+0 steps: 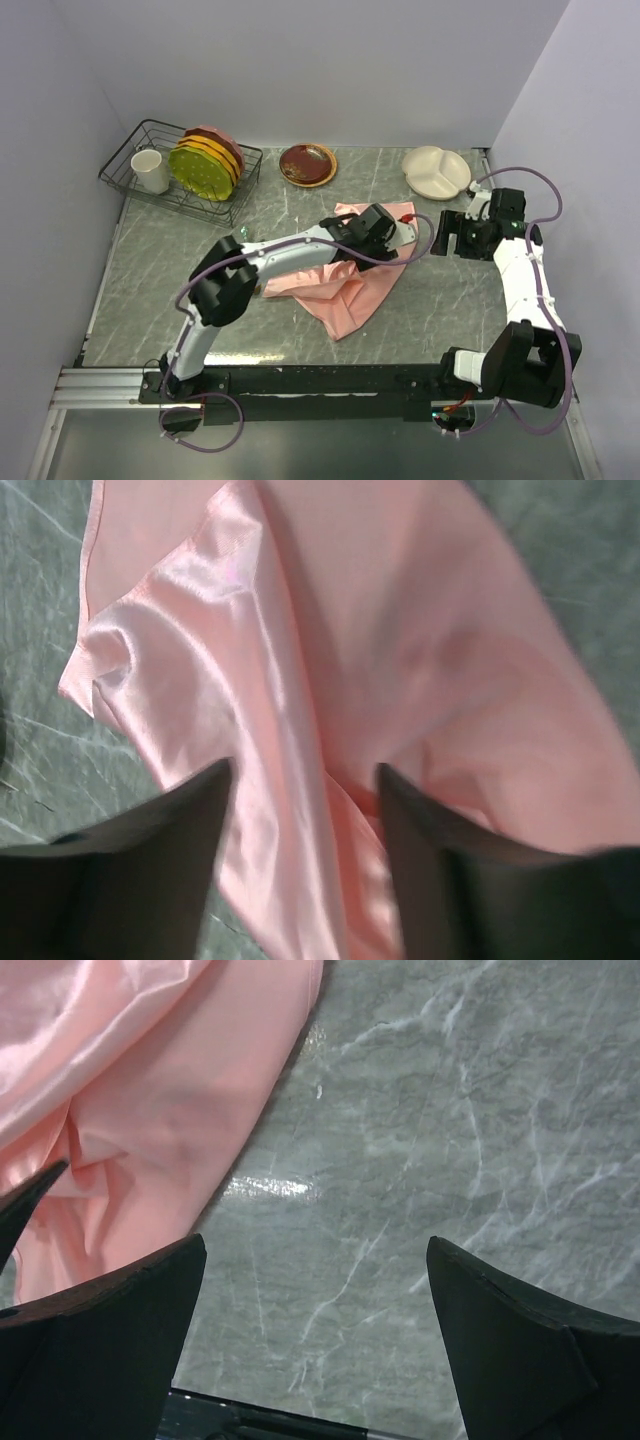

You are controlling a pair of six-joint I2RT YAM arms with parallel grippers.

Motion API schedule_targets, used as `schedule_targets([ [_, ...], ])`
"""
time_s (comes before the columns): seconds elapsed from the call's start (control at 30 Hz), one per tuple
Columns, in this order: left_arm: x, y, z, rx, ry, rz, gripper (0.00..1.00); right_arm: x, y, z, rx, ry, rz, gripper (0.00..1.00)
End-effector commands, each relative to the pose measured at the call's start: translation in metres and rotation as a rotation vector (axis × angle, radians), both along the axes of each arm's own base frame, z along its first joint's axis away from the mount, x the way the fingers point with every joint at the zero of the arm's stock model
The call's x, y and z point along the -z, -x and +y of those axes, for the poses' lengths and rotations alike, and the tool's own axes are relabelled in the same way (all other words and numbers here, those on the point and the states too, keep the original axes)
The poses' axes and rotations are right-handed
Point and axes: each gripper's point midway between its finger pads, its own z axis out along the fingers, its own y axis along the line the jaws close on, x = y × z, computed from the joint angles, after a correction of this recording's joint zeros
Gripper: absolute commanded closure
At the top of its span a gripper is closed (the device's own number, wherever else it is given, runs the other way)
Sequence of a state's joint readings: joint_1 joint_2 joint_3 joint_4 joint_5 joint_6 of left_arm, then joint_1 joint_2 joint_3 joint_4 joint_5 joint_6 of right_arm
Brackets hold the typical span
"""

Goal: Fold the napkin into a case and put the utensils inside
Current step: Pick up the crumpled napkin from the center of the board.

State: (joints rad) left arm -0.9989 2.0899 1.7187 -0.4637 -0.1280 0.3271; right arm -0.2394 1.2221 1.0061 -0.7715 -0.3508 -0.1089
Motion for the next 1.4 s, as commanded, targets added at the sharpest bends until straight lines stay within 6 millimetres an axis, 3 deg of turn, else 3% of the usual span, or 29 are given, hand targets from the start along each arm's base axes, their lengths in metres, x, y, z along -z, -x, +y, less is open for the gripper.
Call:
schedule_targets([
  [0.0, 0.006, -0.034, 0.008, -0.051, -0.066, -0.103, 0.50, 0.000, -0.024, -0.002, 0.021, -0.029, -0.029, 0.00],
  [0.07, 0.010, -0.040, 0.016, -0.067, -0.072, -0.086, 0.71, 0.007, -0.033, -0.001, 0.025, -0.055, -0.011, 0.00],
  [0.13, 0.003, -0.051, 0.035, -0.105, -0.045, -0.023, 0.80, 0.010, -0.045, -0.002, 0.039, -0.067, -0.016, 0.00],
  [0.2, -0.005, -0.066, 0.054, -0.163, 0.004, 0.032, 0.97, 0.017, -0.058, -0.002, 0.043, -0.086, -0.008, 0.00],
  [0.23, -0.013, -0.070, 0.064, -0.187, 0.019, 0.048, 0.99, 0.020, -0.063, -0.002, 0.047, -0.090, -0.003, 0.00],
  [0.33, -0.037, -0.081, 0.092, -0.237, 0.137, 0.132, 0.99, 0.027, -0.087, 0.001, 0.032, -0.102, 0.002, 0.00],
  [0.37, -0.038, -0.077, 0.098, -0.242, 0.175, 0.178, 0.99, 0.035, -0.093, 0.005, 0.046, -0.125, 0.026, 0.00],
  [0.4, -0.056, -0.075, 0.103, -0.207, 0.253, 0.223, 0.99, 0.035, -0.101, 0.007, 0.051, -0.132, 0.017, 0.00],
  [0.5, -0.064, -0.065, 0.113, -0.192, 0.325, 0.293, 0.99, 0.040, -0.126, 0.020, 0.046, -0.124, 0.000, 0.02],
  [0.63, -0.046, -0.067, 0.134, -0.277, 0.345, 0.421, 0.99, 0.047, -0.156, 0.035, 0.028, -0.084, -0.010, 0.15],
  [0.67, -0.045, -0.071, 0.139, -0.317, 0.375, 0.465, 0.99, 0.058, -0.161, 0.042, 0.014, -0.081, 0.013, 0.20],
  [0.7, -0.038, -0.082, 0.156, -0.376, 0.390, 0.504, 0.99, 0.061, -0.164, 0.043, 0.012, -0.067, 0.022, 0.22],
  [0.8, -0.037, -0.091, 0.173, -0.403, 0.453, 0.568, 0.94, 0.069, -0.177, 0.042, 0.017, -0.005, 0.022, 0.25],
  [1.07, -0.035, -0.095, 0.184, -0.352, 0.439, 0.570, 0.89, 0.083, -0.204, 0.040, 0.044, 0.023, 0.017, 0.37],
  [1.23, -0.030, -0.090, 0.187, -0.319, 0.415, 0.585, 0.88, 0.094, -0.226, 0.041, 0.048, 0.036, 0.004, 0.37],
  [1.33, -0.025, -0.089, 0.194, -0.326, 0.399, 0.594, 0.87, 0.097, -0.241, 0.046, 0.039, 0.011, 0.018, 0.37],
  [1.37, -0.024, -0.090, 0.198, -0.338, 0.401, 0.597, 0.87, 0.097, -0.242, 0.059, 0.017, 0.006, 0.018, 0.39],
])
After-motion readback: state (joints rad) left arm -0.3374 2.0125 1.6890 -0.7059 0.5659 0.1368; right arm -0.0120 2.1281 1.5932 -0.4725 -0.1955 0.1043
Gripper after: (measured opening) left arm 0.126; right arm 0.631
